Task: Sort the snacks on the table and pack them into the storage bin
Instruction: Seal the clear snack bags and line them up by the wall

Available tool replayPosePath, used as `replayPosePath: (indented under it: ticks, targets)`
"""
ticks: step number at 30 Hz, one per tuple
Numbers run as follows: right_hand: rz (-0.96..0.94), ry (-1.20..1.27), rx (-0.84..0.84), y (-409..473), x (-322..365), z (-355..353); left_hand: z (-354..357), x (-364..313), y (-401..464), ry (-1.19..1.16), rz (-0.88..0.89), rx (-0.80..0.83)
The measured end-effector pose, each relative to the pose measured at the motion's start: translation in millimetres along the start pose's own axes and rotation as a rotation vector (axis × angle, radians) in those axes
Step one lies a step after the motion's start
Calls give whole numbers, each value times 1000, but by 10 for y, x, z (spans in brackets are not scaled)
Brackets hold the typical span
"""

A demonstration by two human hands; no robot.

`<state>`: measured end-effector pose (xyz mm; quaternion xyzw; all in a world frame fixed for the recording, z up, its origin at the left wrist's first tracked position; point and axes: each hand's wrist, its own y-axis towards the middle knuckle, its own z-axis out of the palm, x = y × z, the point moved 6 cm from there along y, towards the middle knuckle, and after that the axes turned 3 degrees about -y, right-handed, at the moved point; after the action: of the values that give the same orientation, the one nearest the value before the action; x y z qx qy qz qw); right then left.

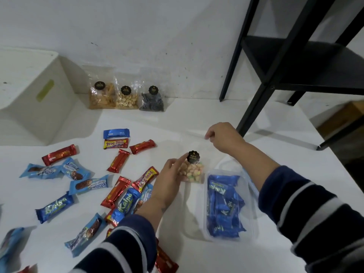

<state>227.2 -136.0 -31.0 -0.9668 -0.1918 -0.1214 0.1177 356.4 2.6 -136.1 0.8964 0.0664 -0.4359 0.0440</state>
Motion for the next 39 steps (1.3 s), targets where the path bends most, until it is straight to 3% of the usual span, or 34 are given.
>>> replayPosePath:
  ticks: [12,39]
  targets:
    - [19,43,162,-244,36,181,-132,113,-196,68,63,35]
    - [54,406,4,-425,224,311,-183,16,-474,117,64,2]
